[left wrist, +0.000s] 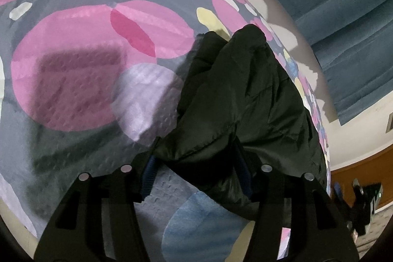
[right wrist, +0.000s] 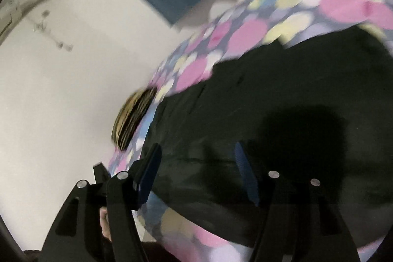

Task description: Fold large clothes

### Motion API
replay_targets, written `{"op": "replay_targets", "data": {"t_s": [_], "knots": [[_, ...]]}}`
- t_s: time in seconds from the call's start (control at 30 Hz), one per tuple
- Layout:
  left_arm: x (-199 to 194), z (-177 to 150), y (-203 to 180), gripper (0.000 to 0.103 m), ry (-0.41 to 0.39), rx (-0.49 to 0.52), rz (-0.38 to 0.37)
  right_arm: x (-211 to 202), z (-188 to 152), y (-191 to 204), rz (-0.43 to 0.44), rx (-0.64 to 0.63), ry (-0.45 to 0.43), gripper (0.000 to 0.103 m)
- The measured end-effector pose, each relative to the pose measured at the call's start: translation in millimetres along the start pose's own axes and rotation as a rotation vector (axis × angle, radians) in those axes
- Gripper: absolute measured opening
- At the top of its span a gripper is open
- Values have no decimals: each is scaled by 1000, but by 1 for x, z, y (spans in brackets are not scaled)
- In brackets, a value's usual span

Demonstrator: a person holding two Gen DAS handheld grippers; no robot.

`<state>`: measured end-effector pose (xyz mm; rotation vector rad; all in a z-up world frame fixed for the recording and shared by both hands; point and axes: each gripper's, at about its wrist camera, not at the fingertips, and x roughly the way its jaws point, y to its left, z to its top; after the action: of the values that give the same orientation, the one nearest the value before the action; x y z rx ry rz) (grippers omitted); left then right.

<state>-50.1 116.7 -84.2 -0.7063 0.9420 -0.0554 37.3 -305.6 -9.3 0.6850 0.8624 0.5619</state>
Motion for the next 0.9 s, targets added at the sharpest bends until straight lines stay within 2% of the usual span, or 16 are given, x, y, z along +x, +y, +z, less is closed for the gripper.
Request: {"op": "replay_targets", "data": {"t_s": [0.1, 0.13, 0.17, 0.3, 0.4, 0.53, 0.7, 0.8, 0.83, 0.9], "knots": [[-4, -1, -3, 56, -6, 37, 4, 42, -7, 4, 9, 16, 102, 62], [-8, -1, -6, 55, -13, 68, 5, 56, -8, 3, -5, 20, 137, 68], [-12, -1, -9, 55, -22, 98, 6, 72, -6, 1, -29, 13, 159, 69], [-39, 7, -21, 56, -74, 181, -27, 98, -4, -9, -60, 16, 188, 70], [-49, 20, -27, 65, -94, 201, -72, 105, -2, -10, -55, 17, 203, 71], [-26, 44, -33, 66, -19, 202, -98, 108, -3, -9, -60, -8, 203, 73], [17, 75, -40, 66, 62, 265, -41, 96, -9, -11, -41, -10, 199, 73], [34, 89, -42, 67, 86, 296, -27, 92, -11, -13, -41, -14, 196, 73], [40, 92, -43, 68, 105, 297, -42, 91, -12, -13, -42, -16, 194, 73], [52, 96, -44, 77, 155, 300, -75, 90, -12, -13, -43, -18, 191, 73]]}}
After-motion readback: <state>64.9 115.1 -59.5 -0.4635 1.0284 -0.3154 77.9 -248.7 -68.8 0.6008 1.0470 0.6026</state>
